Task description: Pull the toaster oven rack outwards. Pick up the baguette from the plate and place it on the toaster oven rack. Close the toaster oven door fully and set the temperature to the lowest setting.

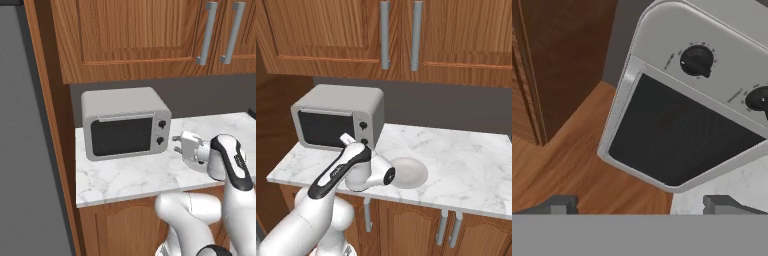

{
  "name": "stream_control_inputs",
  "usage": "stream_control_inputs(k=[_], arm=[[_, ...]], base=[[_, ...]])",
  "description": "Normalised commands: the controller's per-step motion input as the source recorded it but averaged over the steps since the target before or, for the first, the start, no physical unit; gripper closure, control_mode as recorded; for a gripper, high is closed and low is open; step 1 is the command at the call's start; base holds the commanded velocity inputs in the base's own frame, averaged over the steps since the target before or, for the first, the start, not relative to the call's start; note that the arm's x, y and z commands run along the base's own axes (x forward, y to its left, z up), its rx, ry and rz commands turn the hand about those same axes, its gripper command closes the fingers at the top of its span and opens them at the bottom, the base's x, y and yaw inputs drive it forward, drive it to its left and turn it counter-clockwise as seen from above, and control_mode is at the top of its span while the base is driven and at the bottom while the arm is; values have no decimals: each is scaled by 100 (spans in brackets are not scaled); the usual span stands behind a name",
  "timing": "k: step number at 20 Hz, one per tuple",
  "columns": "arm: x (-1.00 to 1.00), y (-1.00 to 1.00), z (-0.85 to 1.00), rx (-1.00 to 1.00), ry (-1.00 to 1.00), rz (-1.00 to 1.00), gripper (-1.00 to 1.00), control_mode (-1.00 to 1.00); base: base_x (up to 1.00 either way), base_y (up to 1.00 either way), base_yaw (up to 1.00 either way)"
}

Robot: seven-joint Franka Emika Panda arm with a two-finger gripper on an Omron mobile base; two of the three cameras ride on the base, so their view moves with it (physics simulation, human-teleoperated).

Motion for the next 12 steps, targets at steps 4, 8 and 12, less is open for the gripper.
stream_control_inputs(k=[4,8,12], arm=[[40,0,-32,0,0,0,-100,-100],[35,2,-27,0,0,0,-100,-100],[28,4,-17,0,0,0,-100,-100]], base=[[0,0,0],[0,0,0],[0,0,0]])
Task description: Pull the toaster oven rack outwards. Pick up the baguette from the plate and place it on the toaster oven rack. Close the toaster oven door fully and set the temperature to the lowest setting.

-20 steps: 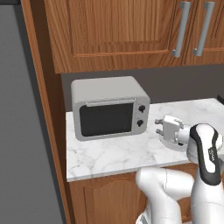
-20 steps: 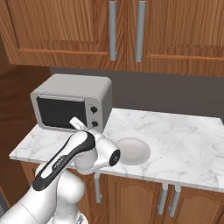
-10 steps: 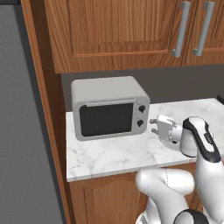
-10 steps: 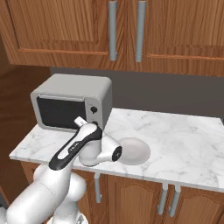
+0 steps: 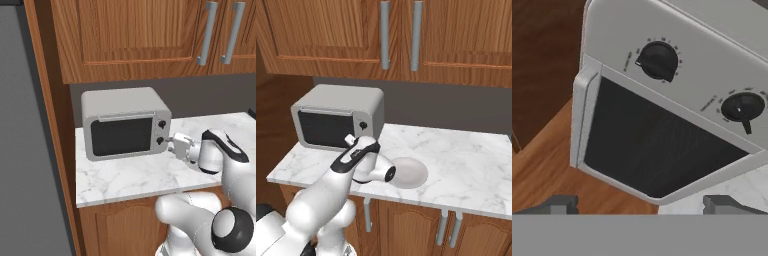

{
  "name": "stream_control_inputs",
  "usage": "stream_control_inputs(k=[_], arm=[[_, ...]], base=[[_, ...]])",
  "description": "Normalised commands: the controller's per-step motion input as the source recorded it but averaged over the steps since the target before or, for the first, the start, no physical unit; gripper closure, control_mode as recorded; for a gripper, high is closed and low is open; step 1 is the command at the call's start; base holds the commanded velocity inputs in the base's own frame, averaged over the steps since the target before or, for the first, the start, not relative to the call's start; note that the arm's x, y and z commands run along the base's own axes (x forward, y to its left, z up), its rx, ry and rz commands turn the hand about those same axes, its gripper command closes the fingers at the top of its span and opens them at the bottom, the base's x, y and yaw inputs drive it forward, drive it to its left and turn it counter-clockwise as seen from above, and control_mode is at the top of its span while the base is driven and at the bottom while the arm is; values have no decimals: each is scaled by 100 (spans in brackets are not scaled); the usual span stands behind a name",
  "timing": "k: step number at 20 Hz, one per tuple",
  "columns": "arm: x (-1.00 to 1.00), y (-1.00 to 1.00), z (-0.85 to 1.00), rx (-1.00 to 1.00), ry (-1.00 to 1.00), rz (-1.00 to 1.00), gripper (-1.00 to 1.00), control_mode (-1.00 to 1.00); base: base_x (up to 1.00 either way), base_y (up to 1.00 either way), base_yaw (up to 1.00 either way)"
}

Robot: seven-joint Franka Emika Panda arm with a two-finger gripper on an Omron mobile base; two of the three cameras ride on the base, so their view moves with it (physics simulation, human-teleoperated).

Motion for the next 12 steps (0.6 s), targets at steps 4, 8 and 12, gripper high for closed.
stream_control_inputs(k=[4,8,12], arm=[[27,0,-10,0,0,0,-100,-100],[29,0,-4,0,0,0,-100,-100],[28,0,-6,0,0,-1,-100,-100]], base=[[0,0,0],[0,0,0],[0,0,0]])
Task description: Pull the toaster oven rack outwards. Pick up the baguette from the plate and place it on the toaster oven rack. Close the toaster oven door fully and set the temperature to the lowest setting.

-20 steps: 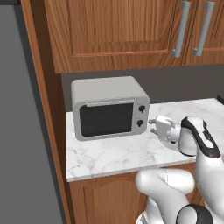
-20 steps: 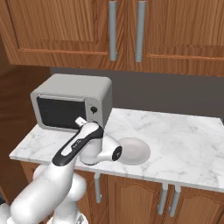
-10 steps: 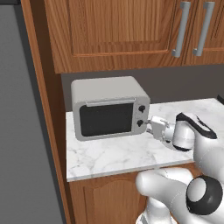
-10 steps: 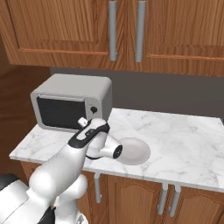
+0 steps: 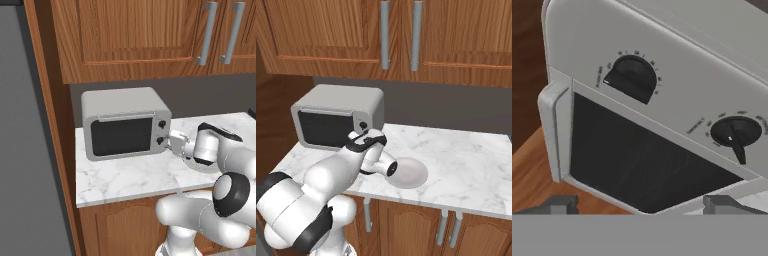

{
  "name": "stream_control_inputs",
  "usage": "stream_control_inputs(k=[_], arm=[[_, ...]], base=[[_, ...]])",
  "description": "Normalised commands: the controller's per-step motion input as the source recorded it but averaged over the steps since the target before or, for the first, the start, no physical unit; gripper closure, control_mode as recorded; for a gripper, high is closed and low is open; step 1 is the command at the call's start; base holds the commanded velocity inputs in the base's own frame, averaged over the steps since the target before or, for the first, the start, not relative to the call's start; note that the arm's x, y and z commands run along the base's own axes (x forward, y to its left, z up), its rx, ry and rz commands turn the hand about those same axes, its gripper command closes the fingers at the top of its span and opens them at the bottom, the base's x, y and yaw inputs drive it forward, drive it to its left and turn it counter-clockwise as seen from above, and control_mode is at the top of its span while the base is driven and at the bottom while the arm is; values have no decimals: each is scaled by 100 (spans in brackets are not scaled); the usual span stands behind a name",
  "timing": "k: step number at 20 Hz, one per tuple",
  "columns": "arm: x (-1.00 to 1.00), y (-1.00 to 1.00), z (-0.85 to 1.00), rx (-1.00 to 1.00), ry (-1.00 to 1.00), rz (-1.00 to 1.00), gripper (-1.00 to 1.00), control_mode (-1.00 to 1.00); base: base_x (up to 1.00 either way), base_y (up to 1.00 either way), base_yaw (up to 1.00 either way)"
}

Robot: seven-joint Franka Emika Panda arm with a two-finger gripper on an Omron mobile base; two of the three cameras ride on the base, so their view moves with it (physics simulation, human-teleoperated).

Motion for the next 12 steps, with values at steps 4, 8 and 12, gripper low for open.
stream_control_inputs(k=[4,8,12], arm=[[27,0,-13,0,0,-2,-100,-100],[23,0,-15,0,0,-2,-100,-100],[20,0,-18,0,0,-3,-100,-100]], base=[[0,0,0],[0,0,0],[0,0,0]])
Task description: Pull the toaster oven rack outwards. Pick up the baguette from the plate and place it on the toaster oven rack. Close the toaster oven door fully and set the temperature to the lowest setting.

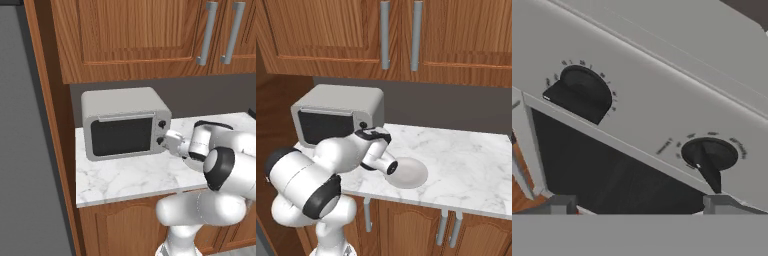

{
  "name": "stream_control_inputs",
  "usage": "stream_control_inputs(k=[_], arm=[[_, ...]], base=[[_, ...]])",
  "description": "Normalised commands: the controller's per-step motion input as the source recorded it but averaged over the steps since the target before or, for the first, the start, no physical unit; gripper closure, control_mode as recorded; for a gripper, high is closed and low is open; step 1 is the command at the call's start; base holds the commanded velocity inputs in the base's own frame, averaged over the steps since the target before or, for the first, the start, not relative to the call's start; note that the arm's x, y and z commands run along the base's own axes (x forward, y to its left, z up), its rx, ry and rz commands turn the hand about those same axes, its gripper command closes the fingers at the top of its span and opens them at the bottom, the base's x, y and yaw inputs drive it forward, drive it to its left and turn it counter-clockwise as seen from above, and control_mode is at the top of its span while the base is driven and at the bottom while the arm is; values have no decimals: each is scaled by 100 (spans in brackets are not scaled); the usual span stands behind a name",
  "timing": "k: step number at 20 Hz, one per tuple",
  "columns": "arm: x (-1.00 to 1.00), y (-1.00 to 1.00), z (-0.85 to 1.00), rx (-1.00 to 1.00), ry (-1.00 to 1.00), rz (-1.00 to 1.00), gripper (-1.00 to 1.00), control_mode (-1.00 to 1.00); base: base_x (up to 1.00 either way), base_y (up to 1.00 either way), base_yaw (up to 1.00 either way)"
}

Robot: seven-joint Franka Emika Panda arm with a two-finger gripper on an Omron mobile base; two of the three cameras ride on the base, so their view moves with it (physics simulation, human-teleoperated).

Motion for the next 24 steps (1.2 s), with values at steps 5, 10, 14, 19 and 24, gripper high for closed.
stream_control_inputs(k=[5,10,14,19,24], arm=[[19,0,-20,0,0,-3,-100,-100],[18,0,-17,0,0,-4,-100,-100],[16,0,-9,0,0,-7,-100,-100],[25,0,-9,0,0,-8,-100,-100],[27,0,-8,0,0,-7,-100,-100]], base=[[0,0,0],[0,0,0],[0,0,0],[0,0,0],[0,0,0]])
